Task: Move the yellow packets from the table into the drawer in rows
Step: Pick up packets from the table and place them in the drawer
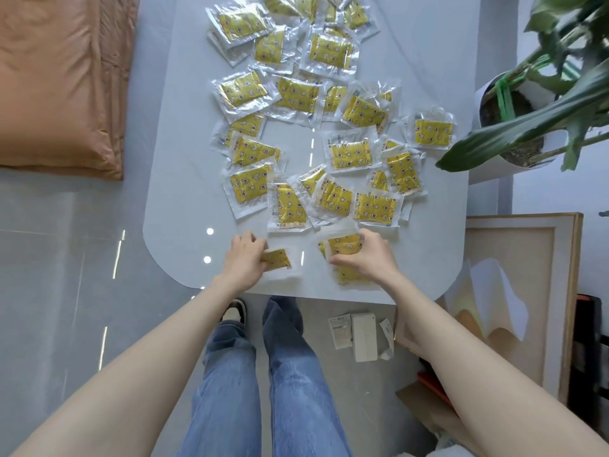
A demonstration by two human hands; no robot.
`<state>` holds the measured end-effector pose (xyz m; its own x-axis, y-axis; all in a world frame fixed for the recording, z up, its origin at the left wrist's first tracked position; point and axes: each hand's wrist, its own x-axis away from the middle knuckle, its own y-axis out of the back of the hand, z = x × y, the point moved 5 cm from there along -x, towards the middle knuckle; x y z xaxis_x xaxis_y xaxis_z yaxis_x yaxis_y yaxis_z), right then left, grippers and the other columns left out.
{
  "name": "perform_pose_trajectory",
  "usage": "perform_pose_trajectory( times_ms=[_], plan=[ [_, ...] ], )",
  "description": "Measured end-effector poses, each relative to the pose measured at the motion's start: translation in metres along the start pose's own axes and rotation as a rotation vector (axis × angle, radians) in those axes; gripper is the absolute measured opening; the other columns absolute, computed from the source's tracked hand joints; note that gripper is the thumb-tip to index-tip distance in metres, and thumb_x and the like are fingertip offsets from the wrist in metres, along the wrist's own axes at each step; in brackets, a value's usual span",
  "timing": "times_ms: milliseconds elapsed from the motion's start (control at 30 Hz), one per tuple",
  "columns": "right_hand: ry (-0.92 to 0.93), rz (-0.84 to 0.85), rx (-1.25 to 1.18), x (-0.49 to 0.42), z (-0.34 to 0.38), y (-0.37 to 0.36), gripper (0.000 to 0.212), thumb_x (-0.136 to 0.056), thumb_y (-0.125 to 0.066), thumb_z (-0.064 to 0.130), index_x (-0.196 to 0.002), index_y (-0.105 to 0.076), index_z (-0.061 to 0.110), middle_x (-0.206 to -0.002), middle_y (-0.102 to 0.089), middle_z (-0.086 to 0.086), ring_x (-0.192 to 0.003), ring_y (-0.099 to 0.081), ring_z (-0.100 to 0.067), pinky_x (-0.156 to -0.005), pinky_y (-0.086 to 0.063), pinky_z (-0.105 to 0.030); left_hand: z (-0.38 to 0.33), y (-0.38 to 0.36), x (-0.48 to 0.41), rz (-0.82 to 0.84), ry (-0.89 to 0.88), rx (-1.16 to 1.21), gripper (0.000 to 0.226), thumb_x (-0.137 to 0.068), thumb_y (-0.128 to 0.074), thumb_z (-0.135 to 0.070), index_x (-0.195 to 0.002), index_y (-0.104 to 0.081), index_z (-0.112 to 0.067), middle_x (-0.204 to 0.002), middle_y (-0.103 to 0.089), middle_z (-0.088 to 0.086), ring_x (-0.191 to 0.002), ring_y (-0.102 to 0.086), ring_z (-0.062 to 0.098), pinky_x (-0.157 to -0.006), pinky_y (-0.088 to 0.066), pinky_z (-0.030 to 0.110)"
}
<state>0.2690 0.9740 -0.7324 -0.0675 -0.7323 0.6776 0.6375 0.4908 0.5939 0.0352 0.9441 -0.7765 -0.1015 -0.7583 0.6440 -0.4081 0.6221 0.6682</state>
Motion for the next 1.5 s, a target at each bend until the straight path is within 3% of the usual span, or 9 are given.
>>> perform_pose_trajectory(
  times_ms=[233,367,533,633,833,1000,1133,1333,1500],
  plan=[
    [0.025,0.138,-0.461,0.048,0.073,0.019,0.056,-0.065,-0.087,0.026,-0.113,-0.063,0.012,-0.103,-0.072,-0.002,-0.096,-0.069,-0.017,-0.074,-0.058,-0.028,0.016,0.087,0.063,-0.108,0.158,0.706,0.028,-0.091,-0.059,-0.020,-0.117,-0.054,-0.013,-0.107,-0.063,0.003,-0.095,-0.060,0.020,-0.077,-0.049,0.029],
    [0.108,0.184,-0.526,0.083,0.139,0.027,0.061,-0.067,-0.086,0.027,-0.119,-0.059,0.012,-0.107,-0.071,-0.002,-0.095,-0.069,-0.014,-0.067,-0.055,-0.017,0.032,0.154,0.109,-0.269,0.134,0.826,0.014,-0.088,-0.064,-0.021,-0.094,-0.052,-0.019,-0.082,-0.062,-0.005,-0.073,-0.056,0.007,-0.064,-0.045,0.020],
    [0.149,0.246,-0.588,0.123,0.228,0.012,0.071,-0.060,-0.087,0.036,-0.120,-0.059,0.012,-0.107,-0.072,-0.005,-0.097,-0.071,-0.019,-0.087,-0.057,-0.037,0.074,0.226,0.156,-0.341,0.091,0.929,0.011,-0.087,-0.066,-0.018,-0.089,-0.055,-0.019,-0.074,-0.058,-0.013,-0.063,-0.058,-0.004,-0.049,-0.041,0.002],
    [0.152,0.329,-0.701,0.146,0.280,-0.013,0.039,-0.075,-0.080,0.022,-0.110,-0.063,0.014,-0.101,-0.073,-0.006,-0.089,-0.072,-0.019,-0.081,-0.059,-0.037,0.119,0.265,0.181,-0.351,0.065,1.001,0.010,-0.087,-0.066,-0.017,-0.094,-0.061,-0.011,-0.082,-0.066,-0.007,-0.065,-0.064,-0.004,-0.055,-0.046,0.004],
    [0.092,0.516,-0.979,0.185,0.378,-0.076,0.040,-0.087,-0.065,0.007,-0.125,-0.058,0.001,-0.108,-0.070,-0.014,-0.092,-0.071,-0.025,-0.080,-0.059,-0.037,0.217,0.350,0.215,-0.369,-0.007,0.961,0.025,-0.088,-0.065,-0.016,-0.111,-0.059,-0.009,-0.092,-0.068,-0.007,-0.075,-0.066,-0.001,-0.059,-0.051,0.007],
    [0.095,0.467,-1.082,0.196,0.436,-0.103,0.048,-0.085,-0.064,0.005,-0.132,-0.054,-0.001,-0.122,-0.065,-0.018,-0.098,-0.070,-0.025,-0.082,-0.058,-0.036,0.263,0.409,0.221,-0.326,-0.074,0.940,0.028,-0.087,-0.066,-0.017,-0.113,-0.058,-0.010,-0.101,-0.069,0.001,-0.085,-0.068,0.008,-0.074,-0.056,0.020],
    [0.110,0.404,-1.089,0.191,0.465,-0.106,0.042,-0.086,-0.065,0.006,-0.128,-0.058,0.000,-0.121,-0.066,-0.016,-0.106,-0.068,-0.027,-0.082,-0.059,-0.035,0.271,0.441,0.204,-0.318,-0.097,0.970,0.023,-0.086,-0.067,-0.013,-0.108,-0.059,-0.010,-0.096,-0.069,0.002,-0.076,-0.068,0.003,-0.063,-0.056,0.012],
    [0.057,0.294,-1.156,0.149,0.491,-0.104,0.042,-0.084,-0.069,0.010,-0.124,-0.061,0.001,-0.121,-0.067,-0.016,-0.111,-0.065,-0.032,-0.090,-0.055,-0.041,0.258,0.479,0.148,-0.218,-0.144,0.921,0.030,-0.083,-0.070,-0.018,-0.110,-0.065,-0.007,-0.099,-0.072,0.003,-0.085,-0.069,0.012,-0.074,-0.058,0.021],
    [0.005,0.233,-1.250,0.092,0.519,-0.095,0.062,-0.068,-0.080,0.019,-0.125,-0.061,0.004,-0.122,-0.066,-0.015,-0.113,-0.064,-0.032,-0.098,-0.050,-0.048,0.230,0.510,0.082,-0.093,-0.190,0.891,0.029,-0.082,-0.071,-0.019,-0.109,-0.067,-0.009,-0.099,-0.073,0.004,-0.079,-0.071,0.007,-0.068,-0.058,0.020]
  ],
)
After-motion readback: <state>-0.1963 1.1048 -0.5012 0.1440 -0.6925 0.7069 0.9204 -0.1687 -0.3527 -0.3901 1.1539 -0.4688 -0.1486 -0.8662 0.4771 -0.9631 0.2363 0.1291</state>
